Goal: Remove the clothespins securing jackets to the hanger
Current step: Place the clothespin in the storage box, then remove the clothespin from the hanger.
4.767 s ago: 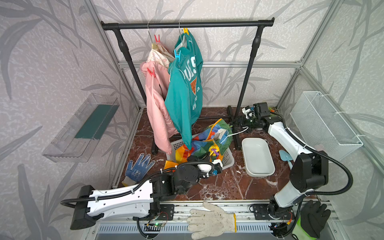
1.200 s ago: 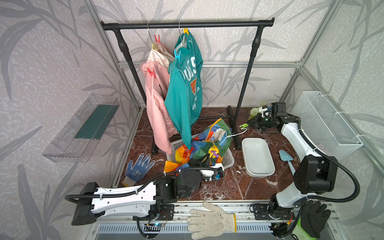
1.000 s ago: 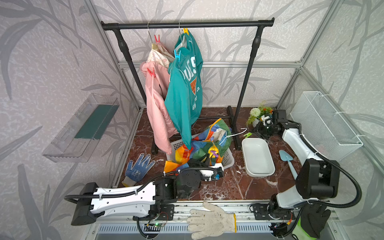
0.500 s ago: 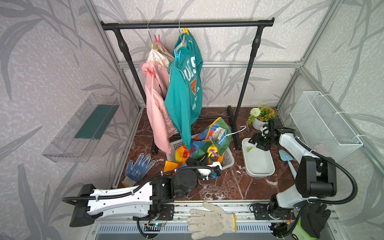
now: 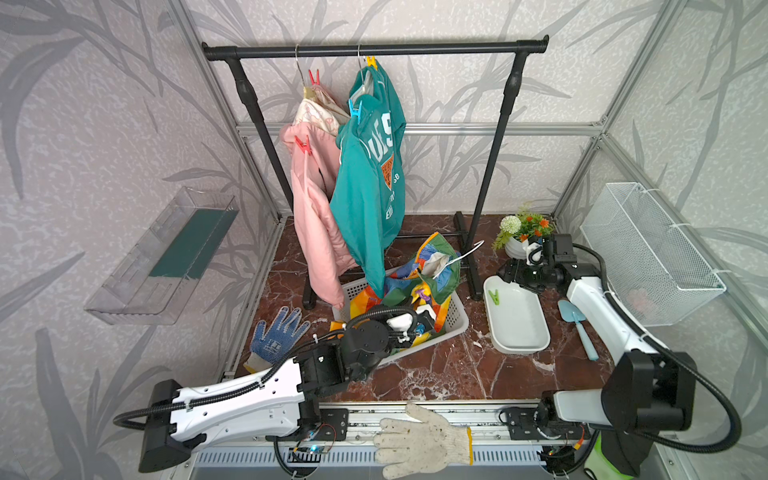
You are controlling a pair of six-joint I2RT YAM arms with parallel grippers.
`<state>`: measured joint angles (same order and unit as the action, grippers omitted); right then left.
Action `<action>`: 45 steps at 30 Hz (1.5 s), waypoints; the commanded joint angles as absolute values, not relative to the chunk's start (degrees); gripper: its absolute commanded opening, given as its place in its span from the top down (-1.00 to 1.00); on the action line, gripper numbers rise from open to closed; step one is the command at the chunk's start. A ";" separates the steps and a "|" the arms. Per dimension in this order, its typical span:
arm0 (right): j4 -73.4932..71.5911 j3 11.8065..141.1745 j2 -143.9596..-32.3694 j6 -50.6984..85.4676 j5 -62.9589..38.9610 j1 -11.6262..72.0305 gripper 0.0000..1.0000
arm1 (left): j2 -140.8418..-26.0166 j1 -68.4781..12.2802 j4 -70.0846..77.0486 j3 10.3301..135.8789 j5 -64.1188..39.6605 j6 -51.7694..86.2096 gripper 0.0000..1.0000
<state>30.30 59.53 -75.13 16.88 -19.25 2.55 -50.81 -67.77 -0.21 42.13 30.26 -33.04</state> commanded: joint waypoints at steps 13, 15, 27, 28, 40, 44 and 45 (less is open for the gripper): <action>17.57 51.77 -58.12 1.24 -10.83 16.93 -0.45 | -54.98 -62.61 -7.88 52.90 25.58 -22.16 1.00; 17.56 51.44 -56.59 0.88 -9.49 18.86 -0.45 | -56.06 -62.50 -7.93 53.50 25.99 -22.21 1.00; 37.48 64.96 -60.31 28.55 -19.52 20.61 -0.24 | -61.31 -62.58 -1.34 52.66 30.83 -27.53 1.00; 37.68 65.56 -60.66 30.48 -21.43 20.77 -0.22 | -61.55 -62.58 -0.25 52.27 30.51 -27.87 1.00; 40.42 71.48 -63.06 46.45 -30.32 24.69 -0.21 | -62.52 -62.67 5.96 50.24 25.43 -29.86 1.00; 42.85 75.71 -66.65 47.54 -33.91 25.67 -0.23 | -61.76 -63.10 7.22 49.03 24.13 -30.99 1.00; 42.10 75.93 -67.32 48.36 -34.54 26.13 -0.23 | -61.63 -63.19 7.57 48.81 24.07 -31.22 1.00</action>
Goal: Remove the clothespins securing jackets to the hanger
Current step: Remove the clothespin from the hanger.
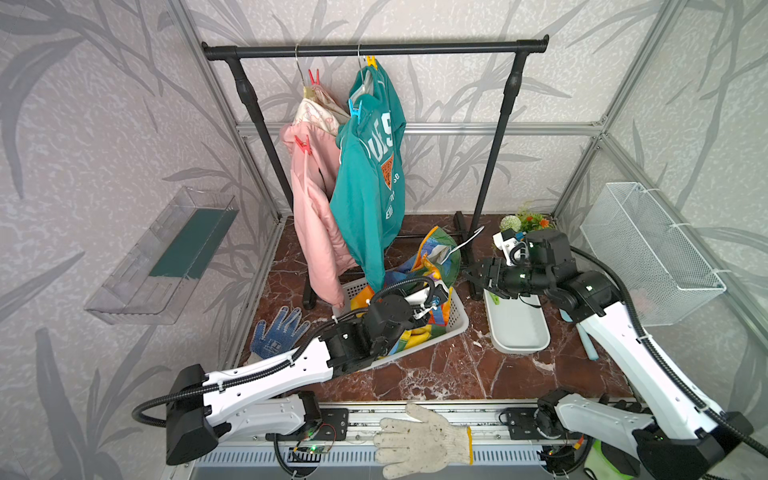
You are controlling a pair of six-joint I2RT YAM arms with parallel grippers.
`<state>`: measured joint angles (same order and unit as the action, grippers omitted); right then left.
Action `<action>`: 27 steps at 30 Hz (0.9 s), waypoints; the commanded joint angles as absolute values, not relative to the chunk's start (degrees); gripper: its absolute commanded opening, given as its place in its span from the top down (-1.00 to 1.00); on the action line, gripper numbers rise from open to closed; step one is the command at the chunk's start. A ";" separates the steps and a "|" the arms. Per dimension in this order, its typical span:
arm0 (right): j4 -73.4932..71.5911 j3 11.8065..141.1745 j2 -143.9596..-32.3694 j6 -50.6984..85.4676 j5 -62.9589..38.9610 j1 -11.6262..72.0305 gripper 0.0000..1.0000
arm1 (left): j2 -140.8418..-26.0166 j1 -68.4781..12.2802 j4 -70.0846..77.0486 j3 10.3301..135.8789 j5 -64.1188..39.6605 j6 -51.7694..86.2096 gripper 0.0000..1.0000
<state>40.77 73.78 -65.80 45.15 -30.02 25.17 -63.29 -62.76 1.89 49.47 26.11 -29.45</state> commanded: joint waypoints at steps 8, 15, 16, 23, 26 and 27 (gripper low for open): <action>42.32 79.91 -72.57 50.38 -36.27 29.61 -0.26 | -61.82 -63.64 9.17 47.91 24.26 -32.92 1.00; 41.62 79.90 -73.75 52.30 -36.47 31.21 -0.26 | -63.63 -63.91 10.54 48.32 24.46 -33.91 1.00; 41.46 79.81 -73.89 52.60 -36.44 31.34 -0.26 | -63.68 -63.92 10.59 48.25 24.28 -33.93 1.00; 39.88 79.87 -74.88 54.75 -37.05 31.81 -0.25 | -64.23 -64.27 11.58 47.81 24.52 -35.06 1.00; 39.84 79.75 -75.10 55.55 -36.17 31.86 -0.23 | -64.76 -64.54 12.23 47.78 24.35 -35.53 1.00; 39.04 79.42 -75.30 56.12 -36.66 31.90 -0.22 | -64.94 -64.52 12.29 47.83 24.35 -35.64 1.00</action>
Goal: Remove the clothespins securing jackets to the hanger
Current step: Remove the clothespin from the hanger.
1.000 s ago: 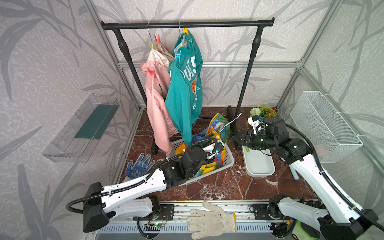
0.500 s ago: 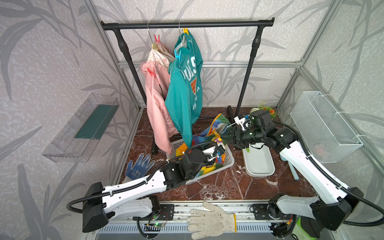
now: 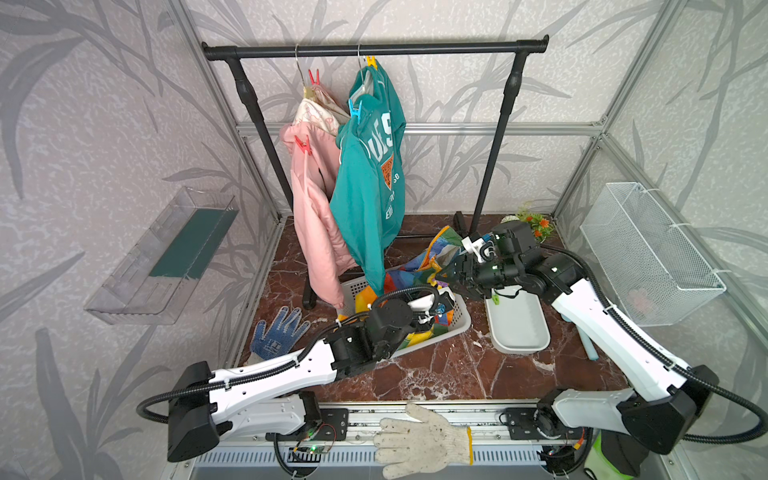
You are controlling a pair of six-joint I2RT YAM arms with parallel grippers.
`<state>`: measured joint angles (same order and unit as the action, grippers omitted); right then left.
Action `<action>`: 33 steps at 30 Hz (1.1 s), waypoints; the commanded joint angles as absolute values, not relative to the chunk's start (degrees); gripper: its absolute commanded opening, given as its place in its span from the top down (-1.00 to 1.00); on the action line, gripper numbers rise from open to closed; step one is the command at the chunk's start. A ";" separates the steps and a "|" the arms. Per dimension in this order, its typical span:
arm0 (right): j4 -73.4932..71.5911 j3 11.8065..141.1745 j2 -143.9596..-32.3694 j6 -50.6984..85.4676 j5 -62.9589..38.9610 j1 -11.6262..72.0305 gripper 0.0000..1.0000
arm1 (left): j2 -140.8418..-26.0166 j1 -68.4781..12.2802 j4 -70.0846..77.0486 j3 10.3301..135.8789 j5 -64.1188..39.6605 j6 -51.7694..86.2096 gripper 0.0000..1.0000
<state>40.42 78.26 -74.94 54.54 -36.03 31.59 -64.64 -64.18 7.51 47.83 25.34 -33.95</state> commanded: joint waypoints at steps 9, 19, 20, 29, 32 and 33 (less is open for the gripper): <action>39.66 79.80 -76.20 56.34 -36.56 32.21 -0.03 | -65.83 -65.18 12.66 47.67 25.57 -37.16 1.00; 42.01 80.36 -75.60 56.18 -35.17 32.22 0.21 | -66.72 -65.24 12.74 47.89 27.11 -38.00 1.00; 42.00 80.33 -75.51 56.25 -35.16 32.21 0.23 | -66.86 -65.27 12.66 47.91 27.32 -38.06 1.00; 42.85 80.34 -75.56 56.01 -34.72 32.22 0.37 | -66.61 -65.31 12.55 47.60 27.70 -38.23 1.00; 43.55 80.25 -75.59 55.50 -34.54 32.24 0.40 | -66.45 -65.31 12.87 47.33 27.86 -38.40 1.00; 43.79 80.12 -75.49 55.47 -34.36 32.21 0.43 | -66.45 -65.31 12.95 47.22 28.06 -38.47 1.00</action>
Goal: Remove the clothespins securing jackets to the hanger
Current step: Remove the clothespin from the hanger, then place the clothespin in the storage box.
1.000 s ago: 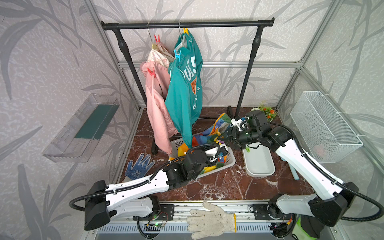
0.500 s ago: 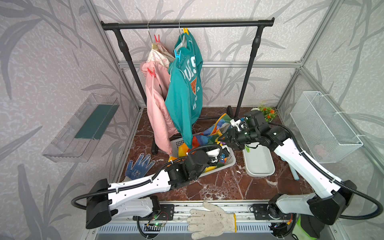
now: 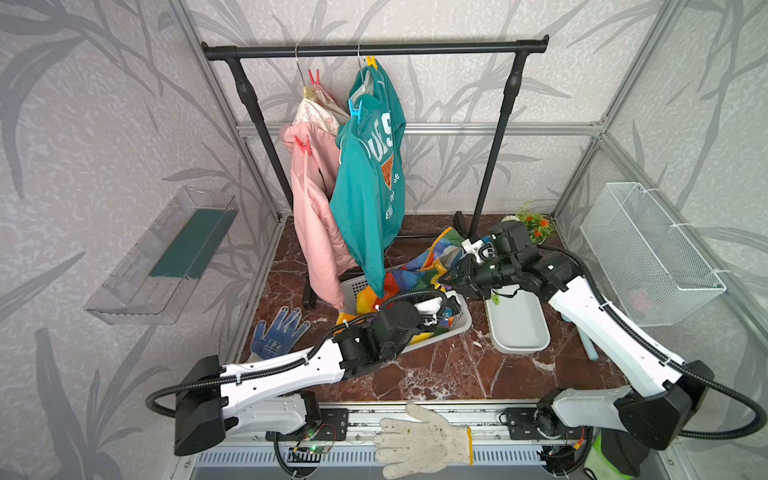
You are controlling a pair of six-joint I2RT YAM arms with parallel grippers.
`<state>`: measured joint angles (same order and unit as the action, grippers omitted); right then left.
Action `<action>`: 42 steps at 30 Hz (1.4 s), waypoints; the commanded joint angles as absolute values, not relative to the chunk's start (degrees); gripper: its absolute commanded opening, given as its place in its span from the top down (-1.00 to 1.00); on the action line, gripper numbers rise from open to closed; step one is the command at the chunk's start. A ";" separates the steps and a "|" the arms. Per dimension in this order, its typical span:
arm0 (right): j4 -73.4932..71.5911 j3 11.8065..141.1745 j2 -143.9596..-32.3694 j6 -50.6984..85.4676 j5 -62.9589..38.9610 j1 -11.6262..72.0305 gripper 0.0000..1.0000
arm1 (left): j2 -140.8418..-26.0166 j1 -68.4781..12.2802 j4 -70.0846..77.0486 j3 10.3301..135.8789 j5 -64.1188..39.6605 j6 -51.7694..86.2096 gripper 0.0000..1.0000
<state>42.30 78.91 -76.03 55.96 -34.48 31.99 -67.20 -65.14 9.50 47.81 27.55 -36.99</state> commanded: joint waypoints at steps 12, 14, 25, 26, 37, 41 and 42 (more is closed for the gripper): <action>43.87 79.30 -73.61 55.05 -33.58 31.04 0.72 | -67.01 -65.30 13.35 46.80 29.67 -39.36 1.00; 44.00 79.28 -73.08 54.82 -33.57 30.65 0.78 | -67.00 -65.24 13.30 46.67 30.04 -39.50 1.00; 49.98 79.80 -69.09 47.94 -31.25 28.90 0.93 | -67.89 -64.57 12.16 47.50 30.77 -38.07 1.00; 50.26 78.77 -68.02 47.28 -30.75 28.33 0.94 | -68.01 -64.54 11.75 47.76 30.89 -37.66 1.00; 53.13 62.38 -56.10 37.30 -23.09 12.15 0.94 | -66.50 -64.07 7.38 49.58 29.64 -33.32 1.00; 50.75 54.25 -58.44 32.51 -19.55 4.97 0.94 | -64.44 -64.09 7.10 48.97 29.27 -32.37 1.00; 49.96 52.76 -59.19 31.80 -16.86 3.98 0.94 | -63.65 -64.03 7.36 48.58 29.19 -32.18 1.00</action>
